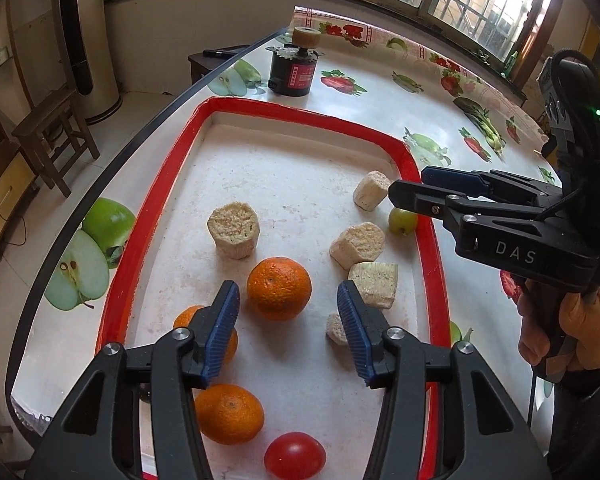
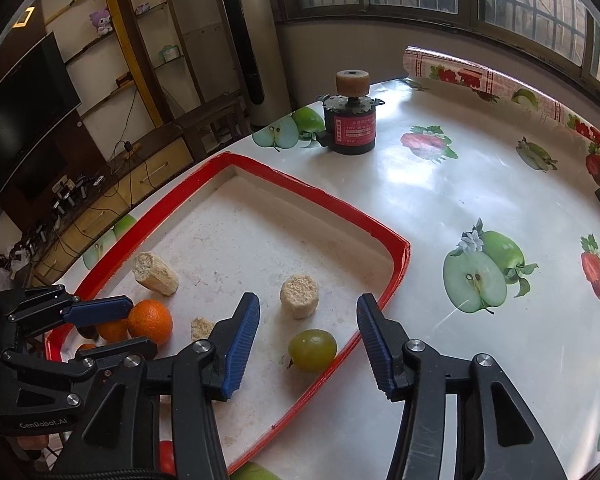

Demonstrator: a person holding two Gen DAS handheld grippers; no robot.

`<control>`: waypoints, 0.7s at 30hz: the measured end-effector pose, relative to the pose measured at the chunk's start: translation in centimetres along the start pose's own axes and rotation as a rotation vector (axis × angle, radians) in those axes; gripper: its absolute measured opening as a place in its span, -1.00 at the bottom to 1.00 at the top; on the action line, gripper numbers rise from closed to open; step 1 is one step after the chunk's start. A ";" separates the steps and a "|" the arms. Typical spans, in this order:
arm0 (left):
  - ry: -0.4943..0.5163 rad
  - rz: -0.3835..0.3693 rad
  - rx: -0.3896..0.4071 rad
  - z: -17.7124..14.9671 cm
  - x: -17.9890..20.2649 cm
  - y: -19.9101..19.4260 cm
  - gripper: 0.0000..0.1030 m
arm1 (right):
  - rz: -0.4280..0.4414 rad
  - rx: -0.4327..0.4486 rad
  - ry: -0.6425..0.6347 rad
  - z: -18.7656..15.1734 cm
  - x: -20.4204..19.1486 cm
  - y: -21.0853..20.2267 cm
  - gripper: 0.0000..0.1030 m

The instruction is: Organize fruits

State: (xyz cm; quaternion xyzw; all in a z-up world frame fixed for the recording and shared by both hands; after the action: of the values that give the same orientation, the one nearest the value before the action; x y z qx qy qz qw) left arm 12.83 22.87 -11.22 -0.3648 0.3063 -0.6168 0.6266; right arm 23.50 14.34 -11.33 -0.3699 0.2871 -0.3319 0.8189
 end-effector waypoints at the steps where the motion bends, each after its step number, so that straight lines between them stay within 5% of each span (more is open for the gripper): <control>1: -0.001 -0.001 0.001 -0.2 0.0 -0.3 -0.04 | 0.001 0.003 -0.001 -0.1 0.0 -0.3 0.03; 14: -0.015 -0.013 0.052 -3.5 2.1 -4.1 -0.03 | 0.043 0.042 -0.011 -2.7 0.1 -4.8 0.12; 21: -0.027 0.013 0.090 -5.6 3.2 -6.6 0.36 | 0.103 0.084 -0.079 -4.9 -0.7 -7.7 0.41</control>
State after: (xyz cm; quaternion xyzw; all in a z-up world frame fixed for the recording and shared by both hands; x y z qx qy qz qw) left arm 4.67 19.46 -8.54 -0.3426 0.2724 -0.6210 0.6502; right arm 17.08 8.97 -7.80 -0.3326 0.2592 -0.2864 0.8603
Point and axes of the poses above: each gripper's, at about its wrist camera, not at the fingertips, and y roughly the way its jaws point, x to its right, z to its top, the point moved 6 cm from there along y, roughly the way its jaws point, and after that the axes turned 11 degrees about y, right-handed, at the moved point
